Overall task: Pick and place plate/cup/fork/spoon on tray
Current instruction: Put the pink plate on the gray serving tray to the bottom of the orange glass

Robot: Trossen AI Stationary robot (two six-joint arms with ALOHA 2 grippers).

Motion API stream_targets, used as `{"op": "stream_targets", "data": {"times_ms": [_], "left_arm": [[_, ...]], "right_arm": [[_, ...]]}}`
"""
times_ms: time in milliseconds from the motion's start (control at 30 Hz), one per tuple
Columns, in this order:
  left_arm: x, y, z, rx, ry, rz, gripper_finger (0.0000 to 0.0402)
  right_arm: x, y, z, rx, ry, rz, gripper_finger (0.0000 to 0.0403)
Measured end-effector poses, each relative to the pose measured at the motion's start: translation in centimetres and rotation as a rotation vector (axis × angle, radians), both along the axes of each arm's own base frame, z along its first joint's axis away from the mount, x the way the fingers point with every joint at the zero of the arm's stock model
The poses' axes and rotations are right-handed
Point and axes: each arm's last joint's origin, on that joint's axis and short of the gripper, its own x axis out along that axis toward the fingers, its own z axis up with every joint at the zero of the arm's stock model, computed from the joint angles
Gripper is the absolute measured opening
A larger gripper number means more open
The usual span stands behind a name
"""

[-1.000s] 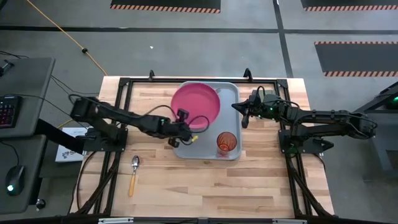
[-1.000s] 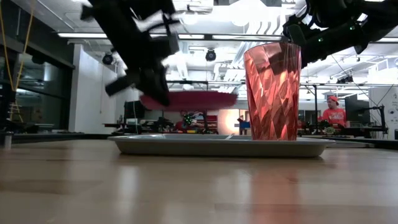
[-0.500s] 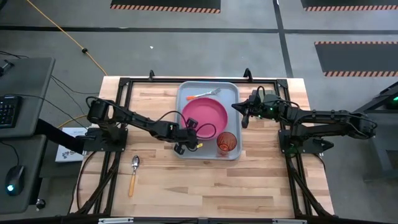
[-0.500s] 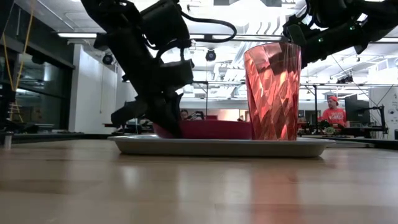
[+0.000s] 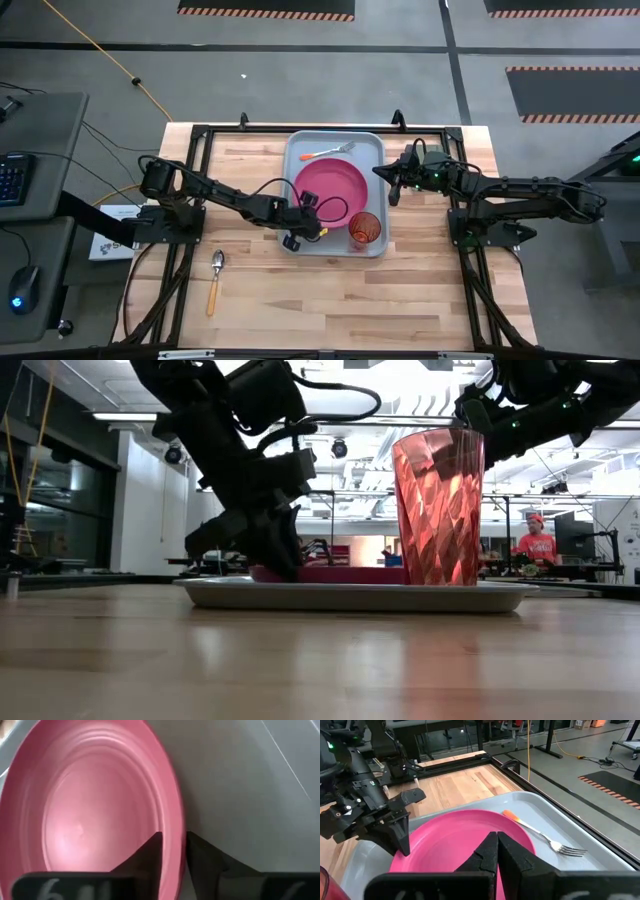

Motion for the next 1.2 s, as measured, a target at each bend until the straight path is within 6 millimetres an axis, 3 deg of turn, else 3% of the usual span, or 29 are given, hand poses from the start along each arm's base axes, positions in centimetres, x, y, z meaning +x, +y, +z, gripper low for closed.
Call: {"op": "stream_targets", "data": {"times_ms": [167, 367, 567, 767, 900, 1100, 1200], "left_arm": [[-0.2, 0.2, 0.5, 0.057, -0.011, 0.063, 0.0137], [-1.9, 0.4, 3.3, 0.21, -0.025, 0.191, 0.0189], [-3.3, -0.4, 6.5, 0.056, -0.12, 0.217, 0.0201], [-3.4, -0.3, 6.9, -0.008, -0.137, 0.198, 0.02], [-2.4, 1.5, 4.9, 0.006, -0.17, 0.227, 0.0164], [-0.6, 4.6, 1.0, -0.068, -0.159, 0.273, 0.0021], [-0.1, 5.3, 0.2, -0.087, -0.183, 0.293, 0.0012]], "right_arm": [[0.0, 0.0, 0.0, 0.0, 0.0, 0.0, 0.0], [0.0, 0.0, 0.0, 0.006, 0.0, -0.001, 0.0], [0.2, -0.1, -0.4, 0.014, 0.019, -0.002, 0.0], [0.5, -0.1, -0.7, 0.029, 0.028, -0.003, 0.0], [0.5, -0.2, -0.9, 0.032, 0.036, -0.003, 0.0], [0.5, -0.2, -0.8, 0.029, 0.027, 0.0, 0.0], [0.5, -0.2, -0.9, 0.029, 0.034, 0.001, 0.0]]}}
